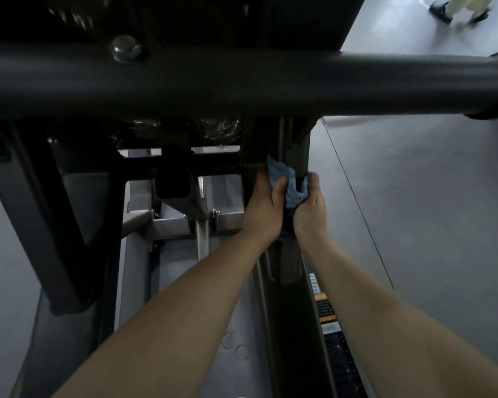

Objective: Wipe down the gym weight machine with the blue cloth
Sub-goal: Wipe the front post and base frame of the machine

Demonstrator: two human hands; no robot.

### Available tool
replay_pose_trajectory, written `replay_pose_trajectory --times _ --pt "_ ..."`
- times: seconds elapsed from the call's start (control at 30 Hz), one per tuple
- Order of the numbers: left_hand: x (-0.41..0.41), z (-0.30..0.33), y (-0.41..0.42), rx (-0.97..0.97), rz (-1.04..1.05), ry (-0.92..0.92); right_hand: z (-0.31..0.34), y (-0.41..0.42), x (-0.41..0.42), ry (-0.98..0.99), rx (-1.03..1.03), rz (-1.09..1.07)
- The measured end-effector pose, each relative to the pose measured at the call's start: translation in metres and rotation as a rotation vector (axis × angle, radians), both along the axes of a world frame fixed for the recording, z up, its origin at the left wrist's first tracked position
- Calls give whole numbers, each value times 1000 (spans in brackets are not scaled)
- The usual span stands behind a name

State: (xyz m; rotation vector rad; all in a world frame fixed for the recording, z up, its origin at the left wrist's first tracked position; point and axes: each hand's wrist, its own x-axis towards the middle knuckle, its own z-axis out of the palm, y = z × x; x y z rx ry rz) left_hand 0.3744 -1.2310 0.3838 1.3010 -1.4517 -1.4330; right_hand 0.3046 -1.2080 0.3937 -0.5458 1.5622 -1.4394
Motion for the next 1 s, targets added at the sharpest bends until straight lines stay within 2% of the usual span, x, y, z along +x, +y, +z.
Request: replay_pose_trajectory --times 0.13,0.2,0.3,0.4,0.53,0.63,0.77,0.87,0.93,1.0 --pt "16 -33 39 31 -126 -105 -24 34 2 34 155 -46" --pt "20 -45 55 2 -125 -148 -33 47 2 -16 143 -66" --pt "18 -57 63 -4 -96 -206 -42 53 4 18 188 -44" --pt "19 -58 72 46 -108 -218 -51 65 11 149 261 -59" --pt "22 -50 92 54 -120 -313 -51 91 23 392 287 30" --pt "28 -48 102 88 -139 -318 -48 105 30 475 337 79" --pt "40 -47 119 209 -189 -294 -43 121 41 497 429 96" --pt "54 -36 132 364 -200 -208 -31 140 66 441 478 11" --pt "71 -24 142 373 -123 -184 -20 148 89 360 478 -53" --pt "98 -7 149 356 55 -143 -7 142 114 345 430 -15"
